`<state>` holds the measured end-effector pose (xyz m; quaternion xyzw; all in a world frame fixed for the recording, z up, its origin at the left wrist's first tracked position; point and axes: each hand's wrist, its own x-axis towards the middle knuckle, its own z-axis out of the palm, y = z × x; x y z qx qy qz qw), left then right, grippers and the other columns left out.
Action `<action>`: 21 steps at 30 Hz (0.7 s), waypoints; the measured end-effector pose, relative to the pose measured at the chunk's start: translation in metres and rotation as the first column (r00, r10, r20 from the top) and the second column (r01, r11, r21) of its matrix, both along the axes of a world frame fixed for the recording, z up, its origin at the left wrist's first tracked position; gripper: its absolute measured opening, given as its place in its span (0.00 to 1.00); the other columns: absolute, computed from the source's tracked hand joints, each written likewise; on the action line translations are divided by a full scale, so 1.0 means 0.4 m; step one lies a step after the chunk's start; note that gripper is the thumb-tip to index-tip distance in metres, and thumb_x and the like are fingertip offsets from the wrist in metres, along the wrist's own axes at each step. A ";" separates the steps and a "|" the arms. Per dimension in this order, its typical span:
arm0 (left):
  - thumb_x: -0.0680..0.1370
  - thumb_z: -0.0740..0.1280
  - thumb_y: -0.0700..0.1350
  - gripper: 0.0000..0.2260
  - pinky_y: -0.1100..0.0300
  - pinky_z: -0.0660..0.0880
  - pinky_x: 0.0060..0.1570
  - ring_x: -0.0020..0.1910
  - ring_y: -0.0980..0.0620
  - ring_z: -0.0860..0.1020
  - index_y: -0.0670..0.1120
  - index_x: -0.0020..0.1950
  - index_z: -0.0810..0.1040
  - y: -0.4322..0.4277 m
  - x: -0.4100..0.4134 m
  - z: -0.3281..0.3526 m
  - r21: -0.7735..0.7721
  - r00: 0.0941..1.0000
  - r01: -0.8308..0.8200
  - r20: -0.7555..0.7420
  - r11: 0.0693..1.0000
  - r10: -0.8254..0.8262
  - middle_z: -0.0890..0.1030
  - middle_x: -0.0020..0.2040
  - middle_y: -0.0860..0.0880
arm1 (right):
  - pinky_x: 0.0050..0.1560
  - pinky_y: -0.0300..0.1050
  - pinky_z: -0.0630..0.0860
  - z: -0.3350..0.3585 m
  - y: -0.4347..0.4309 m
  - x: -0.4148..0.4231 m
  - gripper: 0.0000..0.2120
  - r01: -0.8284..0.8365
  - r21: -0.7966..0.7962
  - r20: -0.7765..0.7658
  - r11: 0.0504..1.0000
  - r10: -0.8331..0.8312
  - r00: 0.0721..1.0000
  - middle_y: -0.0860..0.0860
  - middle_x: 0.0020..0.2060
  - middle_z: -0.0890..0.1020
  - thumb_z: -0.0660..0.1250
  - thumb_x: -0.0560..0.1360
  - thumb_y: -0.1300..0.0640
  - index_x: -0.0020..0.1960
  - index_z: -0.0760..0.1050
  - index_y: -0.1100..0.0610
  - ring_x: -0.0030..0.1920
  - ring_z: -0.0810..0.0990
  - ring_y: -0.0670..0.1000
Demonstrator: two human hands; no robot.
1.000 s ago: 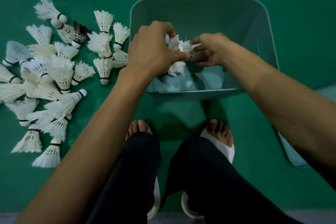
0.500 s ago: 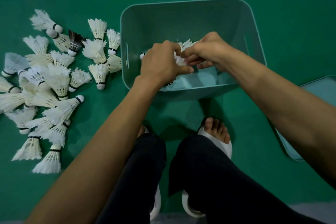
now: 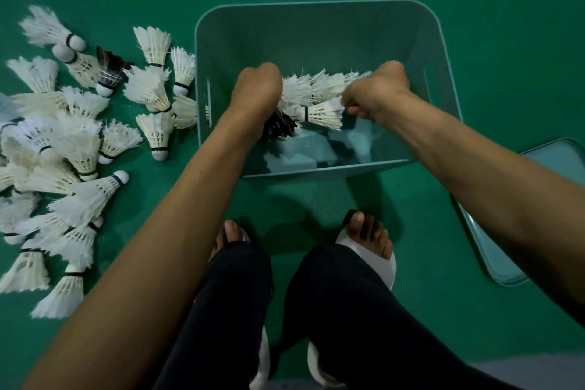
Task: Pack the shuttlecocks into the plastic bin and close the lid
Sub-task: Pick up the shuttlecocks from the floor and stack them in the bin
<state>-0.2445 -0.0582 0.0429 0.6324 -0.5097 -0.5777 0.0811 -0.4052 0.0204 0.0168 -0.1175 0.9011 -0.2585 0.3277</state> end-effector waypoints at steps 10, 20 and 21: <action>0.71 0.61 0.34 0.29 0.54 0.82 0.43 0.49 0.44 0.81 0.33 0.73 0.65 -0.001 0.016 0.002 0.101 0.978 -0.179 -0.094 0.979 0.189 0.77 0.61 0.38 | 0.29 0.44 0.81 -0.044 -0.069 0.066 0.07 0.008 -0.005 0.269 1.000 -0.007 0.963 0.58 0.32 0.85 0.74 0.72 0.71 0.45 0.76 0.66 0.25 0.82 0.52; 0.73 0.75 0.29 0.16 0.46 0.85 0.49 0.41 0.45 0.83 0.32 0.59 0.77 0.068 -0.007 0.024 0.189 0.934 -0.234 -0.227 0.954 0.274 0.82 0.47 0.40 | 0.34 0.40 0.78 0.107 0.027 0.034 0.18 0.049 -0.194 0.465 0.980 0.048 0.884 0.57 0.36 0.86 0.78 0.70 0.50 0.47 0.82 0.64 0.33 0.82 0.52; 0.73 0.75 0.29 0.17 0.48 0.85 0.46 0.40 0.45 0.82 0.31 0.61 0.77 0.078 -0.011 0.028 0.193 0.930 -0.235 -0.239 0.953 0.278 0.82 0.47 0.39 | 0.33 0.39 0.78 0.115 0.037 0.036 0.14 0.011 -0.185 0.462 0.983 0.077 0.883 0.56 0.35 0.85 0.78 0.70 0.52 0.47 0.82 0.63 0.33 0.82 0.51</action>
